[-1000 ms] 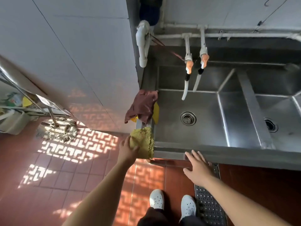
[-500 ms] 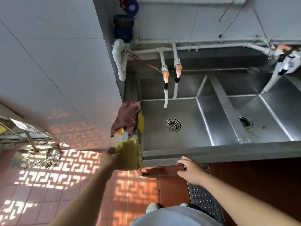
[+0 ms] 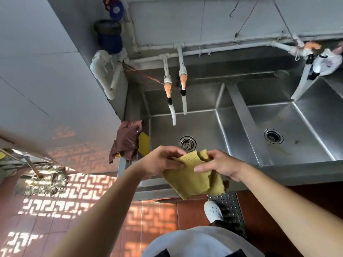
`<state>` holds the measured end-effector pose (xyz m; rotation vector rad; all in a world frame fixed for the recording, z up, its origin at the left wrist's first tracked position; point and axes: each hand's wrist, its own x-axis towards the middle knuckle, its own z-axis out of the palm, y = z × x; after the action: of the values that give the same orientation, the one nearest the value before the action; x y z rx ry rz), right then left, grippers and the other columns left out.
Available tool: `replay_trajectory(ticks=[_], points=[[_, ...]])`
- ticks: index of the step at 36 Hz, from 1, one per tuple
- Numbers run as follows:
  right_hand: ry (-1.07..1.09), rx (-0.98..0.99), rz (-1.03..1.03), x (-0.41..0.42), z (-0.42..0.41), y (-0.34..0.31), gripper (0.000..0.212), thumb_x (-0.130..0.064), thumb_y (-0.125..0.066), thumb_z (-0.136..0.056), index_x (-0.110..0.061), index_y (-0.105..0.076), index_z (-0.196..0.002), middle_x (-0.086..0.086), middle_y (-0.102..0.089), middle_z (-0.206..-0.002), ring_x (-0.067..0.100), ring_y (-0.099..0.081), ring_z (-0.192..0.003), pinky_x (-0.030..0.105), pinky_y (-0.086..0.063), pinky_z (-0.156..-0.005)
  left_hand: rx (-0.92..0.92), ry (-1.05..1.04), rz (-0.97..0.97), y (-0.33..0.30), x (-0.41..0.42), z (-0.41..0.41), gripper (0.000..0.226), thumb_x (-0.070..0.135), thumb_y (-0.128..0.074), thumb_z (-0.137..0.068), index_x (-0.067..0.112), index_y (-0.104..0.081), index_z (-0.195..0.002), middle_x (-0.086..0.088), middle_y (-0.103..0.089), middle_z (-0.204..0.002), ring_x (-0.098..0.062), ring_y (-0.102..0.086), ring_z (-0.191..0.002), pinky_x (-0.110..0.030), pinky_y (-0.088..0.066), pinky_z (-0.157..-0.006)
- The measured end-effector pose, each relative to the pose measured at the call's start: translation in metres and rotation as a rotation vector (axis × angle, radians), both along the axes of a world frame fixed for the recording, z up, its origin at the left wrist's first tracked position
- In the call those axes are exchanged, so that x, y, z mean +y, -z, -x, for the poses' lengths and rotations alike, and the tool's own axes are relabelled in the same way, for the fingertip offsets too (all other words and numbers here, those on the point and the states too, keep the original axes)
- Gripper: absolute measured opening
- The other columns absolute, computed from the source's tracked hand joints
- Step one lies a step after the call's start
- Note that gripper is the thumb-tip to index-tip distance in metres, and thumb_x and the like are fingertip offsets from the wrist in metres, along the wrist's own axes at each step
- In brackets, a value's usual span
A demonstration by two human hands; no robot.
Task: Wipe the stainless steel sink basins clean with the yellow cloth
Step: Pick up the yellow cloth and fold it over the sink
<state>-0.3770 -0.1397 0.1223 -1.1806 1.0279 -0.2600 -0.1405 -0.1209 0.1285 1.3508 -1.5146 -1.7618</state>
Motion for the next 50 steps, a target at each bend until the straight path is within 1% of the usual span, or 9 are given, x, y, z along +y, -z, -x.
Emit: replay_trajectory(ticks=[5, 10, 15, 22, 26, 32, 43, 47, 50], points=[[0.113, 0.018, -0.038, -0.032, 0.054, 0.018, 0.018, -0.002, -0.075, -0.082, 0.004, -0.070, -0.098, 0.014, -0.075, -0.091, 0.023, -0.071, -0.084, 0.030, -0.056, -0.078, 0.023, -0.054, -0.230, 0.015, -0.033, 0.042, 0.033, 0.001, -0.072, -0.084, 0.007, -0.068, -0.116, -0.016, -0.066, -0.108, -0.029, -0.063, -0.099, -0.052, -0.048, -0.099], [0.149, 0.007, -0.040, -0.063, 0.099, 0.030, 0.014, -0.002, -0.071, -0.085, 0.005, -0.070, -0.097, 0.017, -0.076, -0.092, 0.021, -0.070, -0.082, 0.033, -0.054, -0.079, 0.028, 0.086, -0.371, 0.033, -0.051, 0.086, 0.036, -0.004, -0.066, -0.073, 0.005, -0.068, -0.108, -0.013, -0.071, -0.099, -0.021, -0.066, -0.091, -0.027, -0.052, -0.080], [0.206, -0.040, -0.086, -0.096, 0.139, 0.037, 0.009, -0.012, -0.069, -0.089, -0.008, -0.074, -0.096, 0.016, -0.075, -0.095, 0.025, -0.071, -0.087, 0.040, -0.055, -0.079, 0.241, -0.295, -0.446, 0.051, -0.065, 0.121, 0.020, 0.007, -0.070, -0.075, 0.007, -0.062, -0.093, -0.008, -0.061, -0.087, -0.020, -0.057, -0.084, -0.025, -0.048, -0.077], [0.387, -0.131, -0.232, -0.123, 0.153, 0.061, 0.044, -0.002, -0.072, -0.084, -0.024, -0.062, -0.121, 0.015, -0.071, -0.112, 0.036, -0.068, -0.105, 0.056, -0.050, -0.095, 0.470, -0.777, -0.457, 0.071, -0.072, 0.164, 0.065, -0.007, -0.065, -0.080, 0.031, -0.054, -0.131, -0.009, -0.065, -0.097, -0.022, -0.068, -0.085, -0.039, -0.059, -0.072], [0.316, -0.122, -0.188, -0.125, 0.154, 0.076, 0.082, 0.010, -0.072, -0.078, -0.049, -0.051, -0.130, 0.022, -0.063, -0.108, 0.029, -0.065, -0.093, 0.044, -0.053, -0.092, 0.258, -0.853, -0.418, 0.081, -0.068, 0.174, 0.090, -0.016, -0.067, -0.079, 0.041, -0.040, -0.143, -0.012, -0.050, -0.131, -0.027, -0.065, -0.098, -0.035, -0.059, -0.083], [0.101, 0.257, 0.030, -0.119, 0.145, 0.092, 0.055, 0.002, -0.072, -0.077, -0.029, -0.066, -0.121, 0.007, -0.062, -0.127, 0.015, -0.065, -0.084, 0.023, -0.053, -0.072, -0.026, -0.704, -0.340, 0.097, -0.067, 0.178, 0.074, -0.020, -0.063, -0.074, 0.030, -0.060, -0.129, -0.012, -0.054, -0.125, -0.025, -0.068, -0.091, -0.032, -0.057, -0.078], [-0.109, 0.689, 0.399, -0.124, 0.136, 0.106, 0.026, -0.008, -0.064, -0.082, -0.022, -0.075, -0.100, 0.003, -0.060, -0.105, 0.027, -0.055, -0.109, 0.028, -0.042, -0.083, -0.576, -0.127, 0.046, 0.116, -0.090, 0.173, 0.050, 0.000, -0.072, -0.073, 0.021, -0.073, -0.118, 0.000, -0.058, -0.121, -0.016, -0.058, -0.109, -0.016, -0.041, -0.095], [-0.134, 0.791, 0.553, -0.134, 0.134, 0.101, 0.013, -0.021, -0.075, -0.077, -0.025, -0.077, -0.089, -0.002, -0.050, -0.126, 0.023, -0.041, -0.125, 0.033, -0.032, -0.103, -0.608, -0.141, 0.131, 0.114, -0.105, 0.163, 0.032, 0.017, -0.064, -0.080, 0.026, -0.075, -0.109, 0.005, -0.072, -0.105, -0.021, -0.061, -0.100, -0.028, -0.043, -0.093], [-0.127, 0.663, 0.349, -0.149, 0.131, 0.091, 0.007, -0.020, -0.076, -0.075, -0.020, -0.072, -0.081, -0.003, -0.064, -0.095, 0.021, -0.059, -0.096, 0.030, -0.044, -0.082, -0.555, -0.203, 0.059, 0.113, -0.115, 0.145, 0.025, 0.023, -0.065, -0.081, 0.032, -0.073, -0.103, 0.011, -0.071, -0.089, -0.018, -0.062, -0.091, -0.031, -0.047, -0.085]])
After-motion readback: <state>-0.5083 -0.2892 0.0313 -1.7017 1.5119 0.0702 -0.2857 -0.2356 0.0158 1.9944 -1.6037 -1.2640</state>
